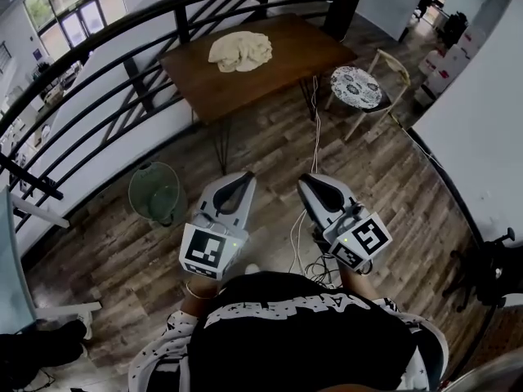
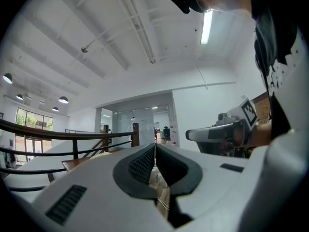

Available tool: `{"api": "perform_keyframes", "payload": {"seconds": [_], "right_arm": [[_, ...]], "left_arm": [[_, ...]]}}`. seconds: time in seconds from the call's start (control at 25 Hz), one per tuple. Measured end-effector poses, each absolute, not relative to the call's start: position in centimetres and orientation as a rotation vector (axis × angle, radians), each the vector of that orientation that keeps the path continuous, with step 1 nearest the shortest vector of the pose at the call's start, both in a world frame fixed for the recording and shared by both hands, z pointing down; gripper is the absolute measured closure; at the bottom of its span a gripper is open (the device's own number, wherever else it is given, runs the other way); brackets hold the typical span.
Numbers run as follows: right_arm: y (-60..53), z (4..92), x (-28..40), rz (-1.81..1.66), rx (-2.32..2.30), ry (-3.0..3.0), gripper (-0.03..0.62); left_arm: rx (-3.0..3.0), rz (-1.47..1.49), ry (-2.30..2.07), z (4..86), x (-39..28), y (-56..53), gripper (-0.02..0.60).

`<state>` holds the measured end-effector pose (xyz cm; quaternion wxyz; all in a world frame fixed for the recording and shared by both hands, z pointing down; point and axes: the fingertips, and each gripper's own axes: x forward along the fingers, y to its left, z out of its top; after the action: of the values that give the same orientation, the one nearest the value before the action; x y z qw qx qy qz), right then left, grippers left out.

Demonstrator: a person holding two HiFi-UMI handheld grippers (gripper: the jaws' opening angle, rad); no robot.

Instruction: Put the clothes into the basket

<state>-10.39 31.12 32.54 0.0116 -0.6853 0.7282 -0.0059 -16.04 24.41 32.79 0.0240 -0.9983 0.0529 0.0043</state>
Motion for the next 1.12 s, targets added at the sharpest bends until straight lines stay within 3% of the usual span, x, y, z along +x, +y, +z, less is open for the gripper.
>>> {"api": "perform_keyframes", "payload": {"seconds": [0.44,1.12], "right_arm": [[28.2,33.3,-10.9,-0.035,-2.107,2.285,0.562],[23.7,33.2,-5.6,-0.045,-1.991,2.336,0.562]], "left_arm": [[-3.087,0.002,0.185,33.5,-16.4,21.8,0.566],[-3.062,-0.043,0.327,33.5,-12.4,17.9,0.566]]}}
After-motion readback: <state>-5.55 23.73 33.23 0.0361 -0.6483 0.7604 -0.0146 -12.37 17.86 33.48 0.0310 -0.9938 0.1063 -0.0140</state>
